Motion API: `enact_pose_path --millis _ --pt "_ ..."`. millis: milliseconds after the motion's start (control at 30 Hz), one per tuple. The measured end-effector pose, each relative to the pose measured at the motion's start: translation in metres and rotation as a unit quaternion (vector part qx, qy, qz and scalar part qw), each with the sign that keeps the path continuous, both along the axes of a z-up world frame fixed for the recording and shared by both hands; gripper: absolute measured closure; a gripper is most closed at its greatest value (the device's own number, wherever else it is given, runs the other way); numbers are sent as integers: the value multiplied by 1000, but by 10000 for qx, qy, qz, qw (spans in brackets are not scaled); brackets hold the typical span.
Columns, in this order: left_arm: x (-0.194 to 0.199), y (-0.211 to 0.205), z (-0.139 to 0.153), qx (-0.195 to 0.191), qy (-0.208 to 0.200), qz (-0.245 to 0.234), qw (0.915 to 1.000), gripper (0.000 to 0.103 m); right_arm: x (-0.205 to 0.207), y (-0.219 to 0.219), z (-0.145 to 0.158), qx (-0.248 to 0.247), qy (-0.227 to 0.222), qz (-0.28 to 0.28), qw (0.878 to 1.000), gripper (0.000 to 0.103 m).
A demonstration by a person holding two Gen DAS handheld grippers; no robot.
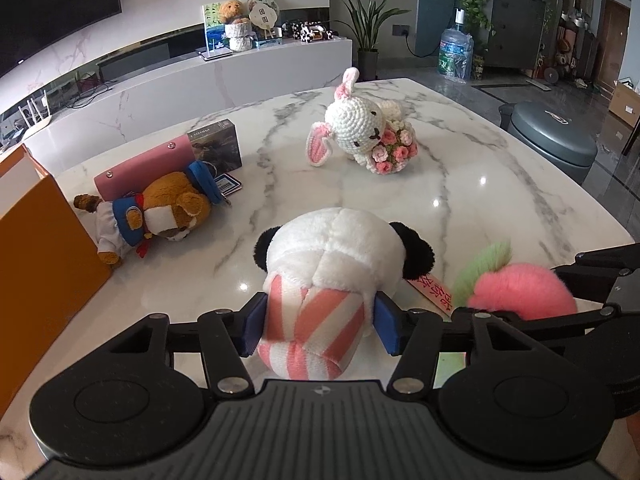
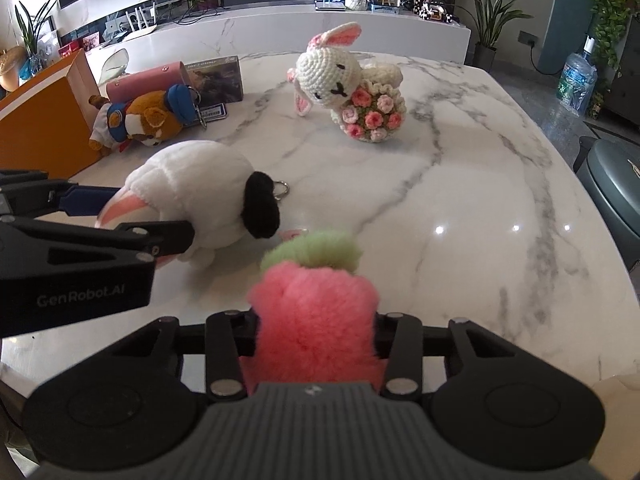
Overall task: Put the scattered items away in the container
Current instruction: 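Carry the panda and peach over the orange box with both tools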
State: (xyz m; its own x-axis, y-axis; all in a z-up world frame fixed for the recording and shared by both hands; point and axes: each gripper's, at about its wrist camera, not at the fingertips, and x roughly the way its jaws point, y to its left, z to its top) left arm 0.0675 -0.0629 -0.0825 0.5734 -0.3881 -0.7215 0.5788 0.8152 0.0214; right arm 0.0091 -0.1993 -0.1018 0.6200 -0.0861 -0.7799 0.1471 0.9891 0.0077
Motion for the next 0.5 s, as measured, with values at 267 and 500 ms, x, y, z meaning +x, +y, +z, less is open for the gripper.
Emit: enact_pose_path --millis 267,500 --pt "-18 21 21 -102 -219 257 9994 38 -8 6 25 21 -372 38 9993 68" --pt "-32 38 35 -185 -363 464 9981 38 -7 9 32 147 -505 46 9986 72"
